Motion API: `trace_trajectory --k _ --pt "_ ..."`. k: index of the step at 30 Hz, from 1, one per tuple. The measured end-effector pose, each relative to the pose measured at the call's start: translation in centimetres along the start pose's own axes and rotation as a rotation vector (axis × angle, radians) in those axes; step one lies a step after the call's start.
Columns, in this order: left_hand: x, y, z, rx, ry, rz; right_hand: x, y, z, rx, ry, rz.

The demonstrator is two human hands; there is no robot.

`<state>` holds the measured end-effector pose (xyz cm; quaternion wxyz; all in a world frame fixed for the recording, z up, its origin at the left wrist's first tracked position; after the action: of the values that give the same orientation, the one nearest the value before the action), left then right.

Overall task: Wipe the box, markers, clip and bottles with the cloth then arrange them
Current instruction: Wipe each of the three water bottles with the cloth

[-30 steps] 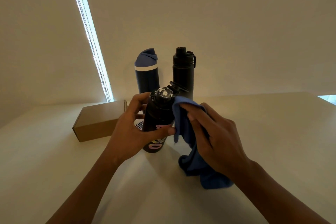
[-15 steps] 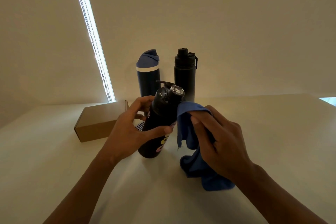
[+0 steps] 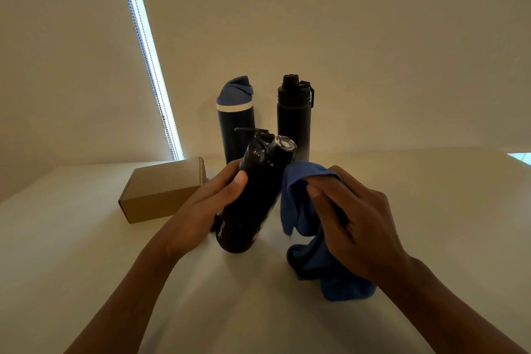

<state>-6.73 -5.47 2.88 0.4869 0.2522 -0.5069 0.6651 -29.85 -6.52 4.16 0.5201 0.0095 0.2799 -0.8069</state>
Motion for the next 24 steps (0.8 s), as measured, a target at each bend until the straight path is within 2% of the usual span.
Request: trace_trajectory --k 7,19,24 --pt "0.3 -1.0 0.3 0.073 0.092 0.195 -0.6 0.0 0.1 0.002 -0.018 0.034" --pt "-0.8 -1.9 0.9 0.121 0.124 0.2 -1.9 -0.3 0.5 -0.018 0.103 0.282" --pt "-1.2 -1.4 0.7 0.086 0.105 0.167 -1.8 -0.4 0.6 -0.039 0.127 0.295"
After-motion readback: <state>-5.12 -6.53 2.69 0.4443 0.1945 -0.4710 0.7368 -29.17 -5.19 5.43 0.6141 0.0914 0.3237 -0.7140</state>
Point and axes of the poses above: each hand's wrist, its own z-axis towards the middle knuckle, its own y-axis out of the palm, x = y × z, the point moved 5 cm from there along z, towards the middle knuckle, and after that the axes turned 5 degrees about y, right-handed, at the moved point
